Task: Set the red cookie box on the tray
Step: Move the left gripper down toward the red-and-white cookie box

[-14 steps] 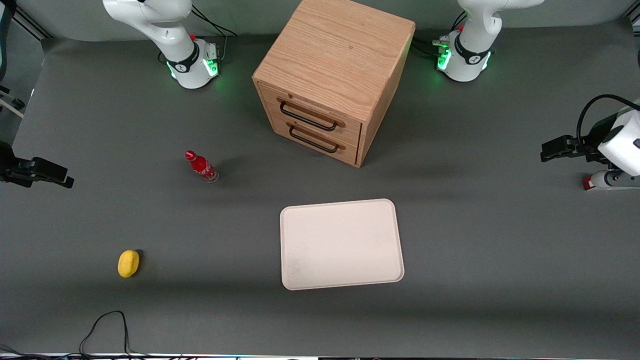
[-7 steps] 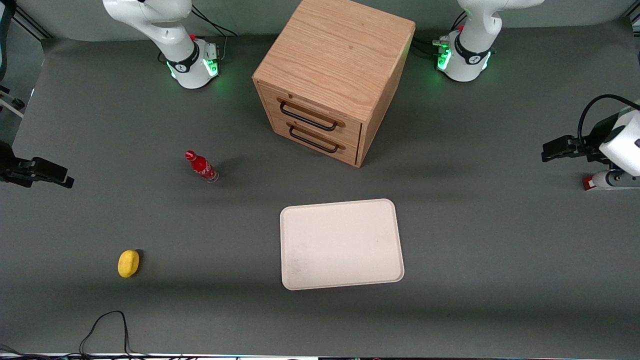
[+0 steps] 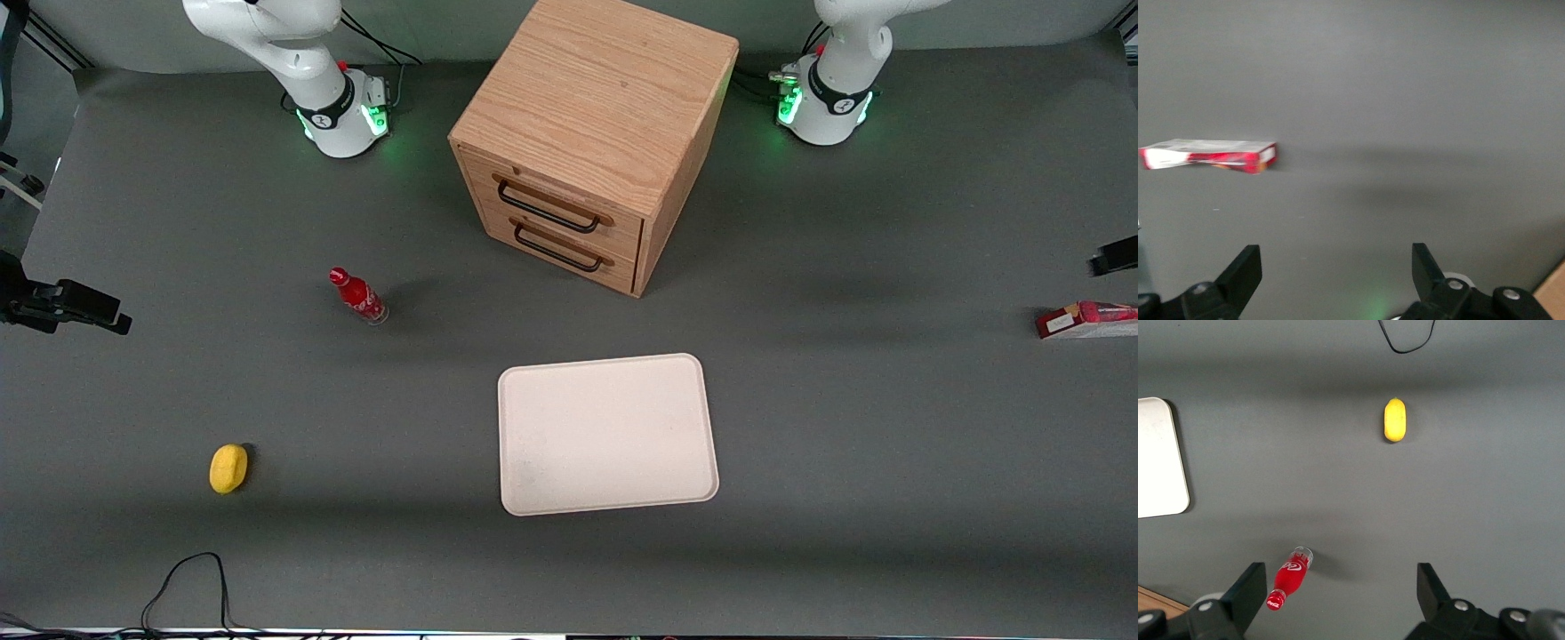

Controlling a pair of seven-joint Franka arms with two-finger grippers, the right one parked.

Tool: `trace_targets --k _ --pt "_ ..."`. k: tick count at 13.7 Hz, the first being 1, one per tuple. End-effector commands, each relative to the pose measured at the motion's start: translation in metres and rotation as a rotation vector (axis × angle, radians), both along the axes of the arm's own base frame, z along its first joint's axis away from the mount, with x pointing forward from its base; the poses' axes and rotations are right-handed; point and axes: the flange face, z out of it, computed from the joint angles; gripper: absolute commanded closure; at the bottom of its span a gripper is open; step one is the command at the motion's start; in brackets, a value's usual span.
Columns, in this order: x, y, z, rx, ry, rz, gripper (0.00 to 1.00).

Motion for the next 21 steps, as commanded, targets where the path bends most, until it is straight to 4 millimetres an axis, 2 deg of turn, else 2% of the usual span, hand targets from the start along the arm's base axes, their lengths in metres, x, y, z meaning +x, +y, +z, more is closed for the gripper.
trace_targets --k 1,3,4,6,9,11,14,17,21 --pt "-0.024 0.092 -0.009 0.042 -0.008 -0.057 0.0" --pt "-0.043 0.156 -0.021 0.056 -0.01 -0.04 0.0" --pt "-0.05 0.18 -0.026 0.062 -0.017 -0.014 0.0" --pt "-0.066 0.218 -0.041 0.057 -0.011 0.045 0.0" --pt "-0.089 0.254 -0.056 0.053 -0.019 0.145 0.0" --pt "-0.097 0.262 -0.061 0.067 -0.014 0.336 0.0" --pt "-0.1 0.259 -0.075 0.091 0.01 0.663 0.0" --pt "-0.099 0.255 -0.073 0.113 -0.005 1.037 0.0" --pt "-0.103 0.247 -0.075 0.153 -0.029 1.399 0.0"
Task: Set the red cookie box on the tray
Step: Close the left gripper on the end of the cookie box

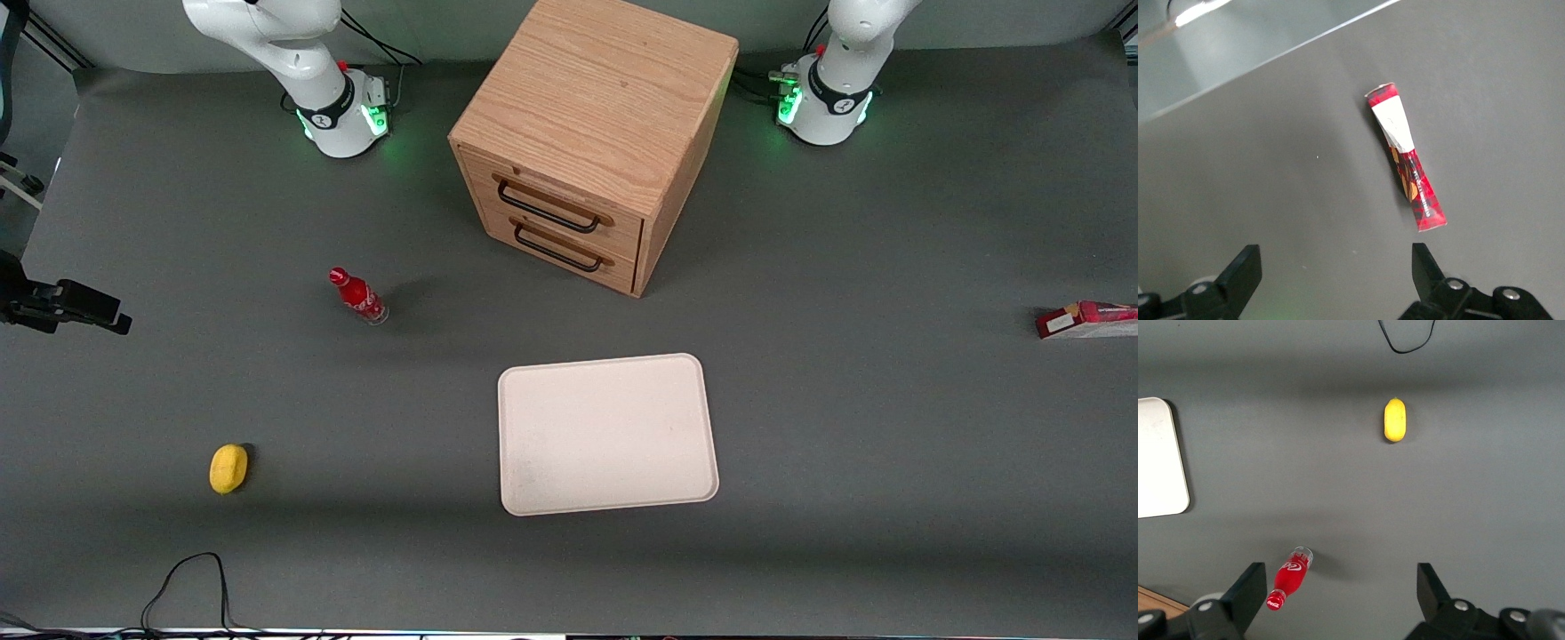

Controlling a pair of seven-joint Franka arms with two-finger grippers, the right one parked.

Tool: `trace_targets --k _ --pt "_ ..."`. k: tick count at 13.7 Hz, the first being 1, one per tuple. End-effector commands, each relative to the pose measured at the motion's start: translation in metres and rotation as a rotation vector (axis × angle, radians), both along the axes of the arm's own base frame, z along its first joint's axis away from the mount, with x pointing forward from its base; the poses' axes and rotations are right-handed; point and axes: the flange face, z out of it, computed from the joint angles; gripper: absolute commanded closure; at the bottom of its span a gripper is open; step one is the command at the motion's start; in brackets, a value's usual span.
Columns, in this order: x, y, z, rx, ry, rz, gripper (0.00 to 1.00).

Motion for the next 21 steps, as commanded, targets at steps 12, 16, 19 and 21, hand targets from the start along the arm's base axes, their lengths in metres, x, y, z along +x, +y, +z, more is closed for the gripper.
trace_targets --k 12,16,19,21 --pt "0.007 -0.007 -0.141 0.042 -0.13 0.241 0.0" --pt "0.017 -0.005 -0.186 0.045 -0.14 0.231 0.0" --pt "0.019 -0.005 -0.208 0.045 -0.144 0.229 0.0" --pt "0.021 -0.007 -0.22 0.044 -0.146 0.224 0.0"
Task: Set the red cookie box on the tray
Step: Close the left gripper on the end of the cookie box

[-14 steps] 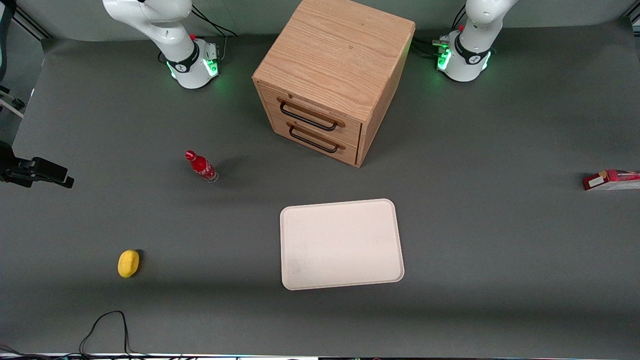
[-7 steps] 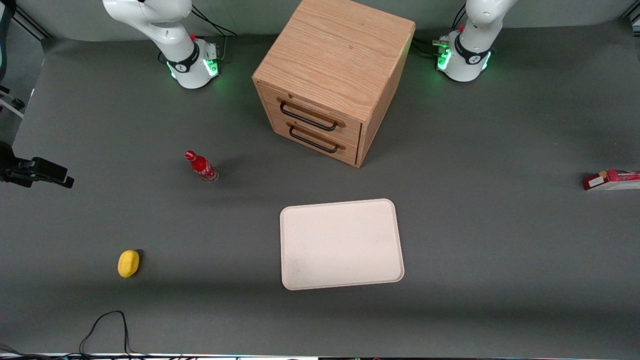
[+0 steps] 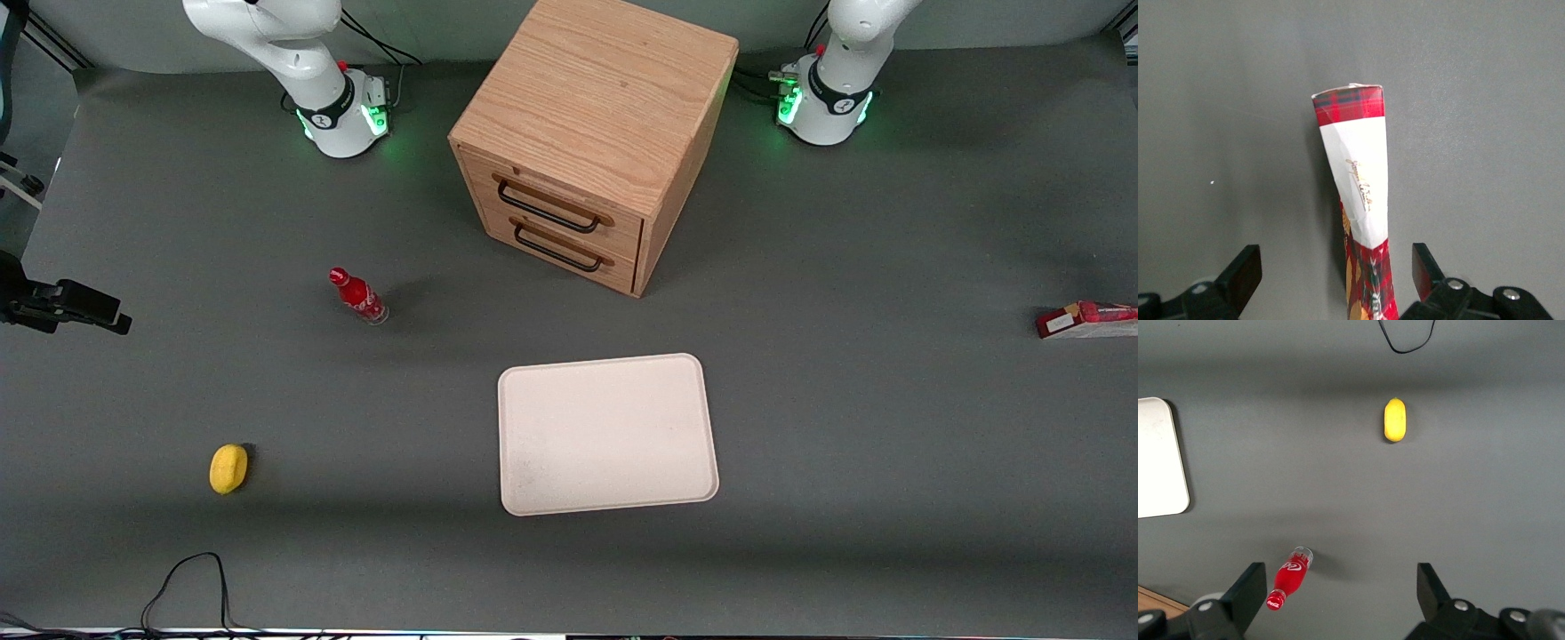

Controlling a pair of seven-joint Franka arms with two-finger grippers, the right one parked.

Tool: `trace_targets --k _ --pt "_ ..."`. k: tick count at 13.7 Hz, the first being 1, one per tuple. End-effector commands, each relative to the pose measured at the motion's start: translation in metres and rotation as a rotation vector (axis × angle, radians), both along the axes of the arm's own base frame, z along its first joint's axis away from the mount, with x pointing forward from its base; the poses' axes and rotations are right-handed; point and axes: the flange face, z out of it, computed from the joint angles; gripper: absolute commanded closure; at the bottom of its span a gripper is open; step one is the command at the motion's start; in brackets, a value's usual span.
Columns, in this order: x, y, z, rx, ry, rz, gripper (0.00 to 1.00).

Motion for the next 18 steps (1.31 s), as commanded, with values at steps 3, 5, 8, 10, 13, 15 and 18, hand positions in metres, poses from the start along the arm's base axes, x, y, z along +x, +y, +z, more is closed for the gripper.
trace_targets --k 3,5,8,10,13,15,18 --pt "0.004 -0.005 -0.019 0.001 -0.014 0.009 0.0" --pt "0.006 -0.008 -0.025 -0.004 -0.01 0.003 0.0" --pt "0.009 -0.009 -0.025 0.007 -0.021 0.0 0.93" --pt "0.01 -0.008 -0.023 0.009 -0.025 0.0 1.0" --pt "0.01 -0.008 -0.023 0.009 -0.025 0.001 1.0" --pt "0.011 -0.008 -0.022 0.009 -0.025 0.0 1.0" --pt "0.012 -0.007 -0.01 0.016 -0.031 0.003 1.0"
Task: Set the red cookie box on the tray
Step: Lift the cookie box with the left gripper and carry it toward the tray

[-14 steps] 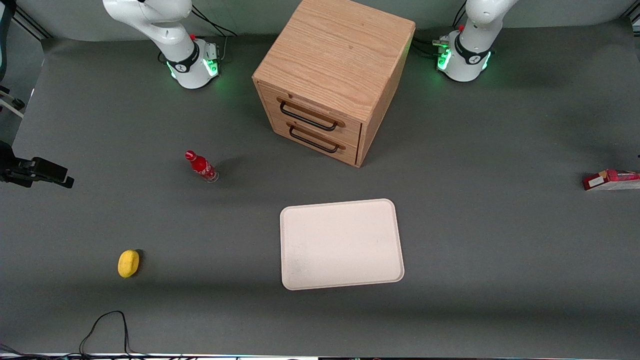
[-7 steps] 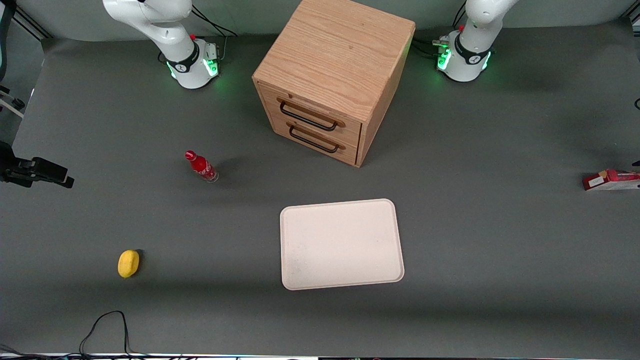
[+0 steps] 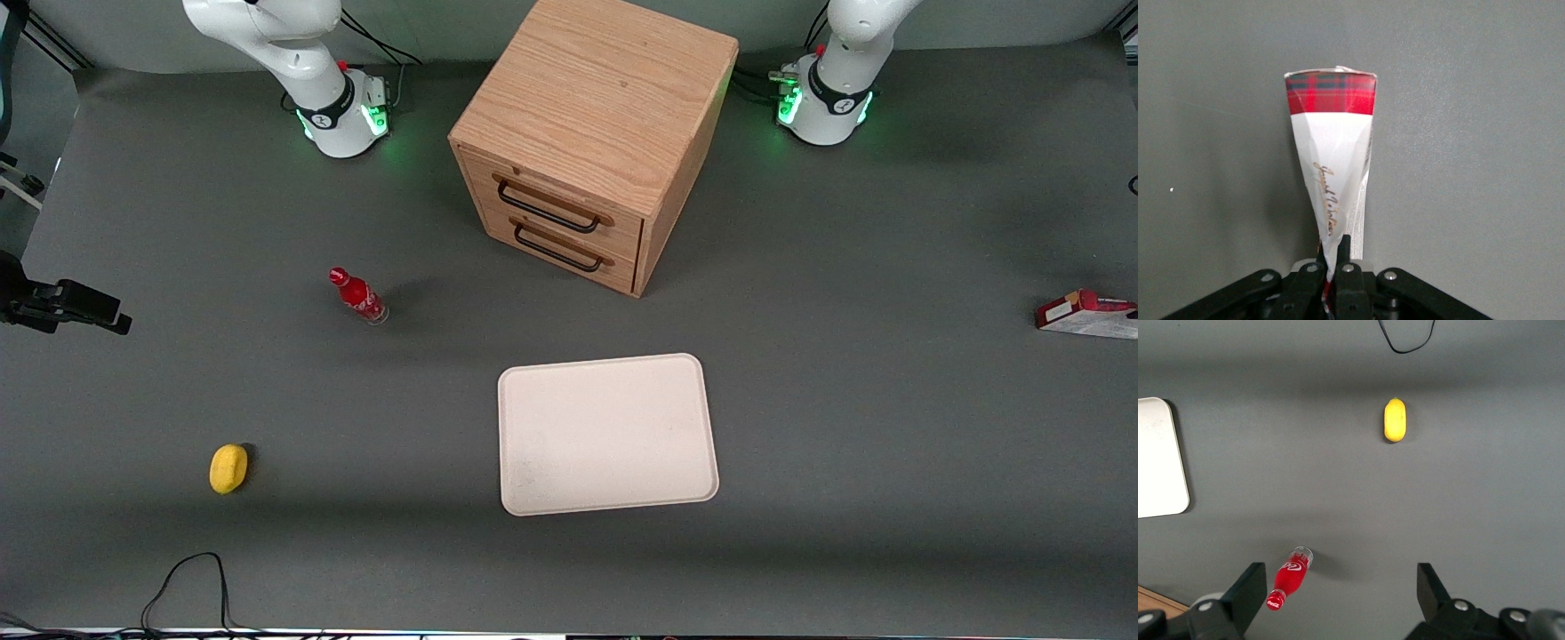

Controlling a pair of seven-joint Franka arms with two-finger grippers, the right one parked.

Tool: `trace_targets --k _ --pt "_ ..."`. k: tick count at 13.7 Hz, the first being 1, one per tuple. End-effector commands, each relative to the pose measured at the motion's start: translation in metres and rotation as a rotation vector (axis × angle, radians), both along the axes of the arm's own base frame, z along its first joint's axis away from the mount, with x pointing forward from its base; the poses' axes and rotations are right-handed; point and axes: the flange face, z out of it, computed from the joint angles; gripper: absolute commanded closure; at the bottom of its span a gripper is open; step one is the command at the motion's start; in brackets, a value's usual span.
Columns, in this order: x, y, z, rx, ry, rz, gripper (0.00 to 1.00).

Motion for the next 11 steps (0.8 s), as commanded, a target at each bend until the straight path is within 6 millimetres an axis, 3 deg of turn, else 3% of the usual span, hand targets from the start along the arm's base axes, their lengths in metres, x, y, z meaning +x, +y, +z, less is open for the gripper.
trace_targets --k 1,4,11 --pt "0.006 -0.002 0.031 0.024 -0.029 0.014 1.0" --pt "0.008 -0.001 0.089 0.041 -0.045 0.012 1.0" --pt "0.011 0.007 0.289 0.05 -0.022 0.01 1.0"
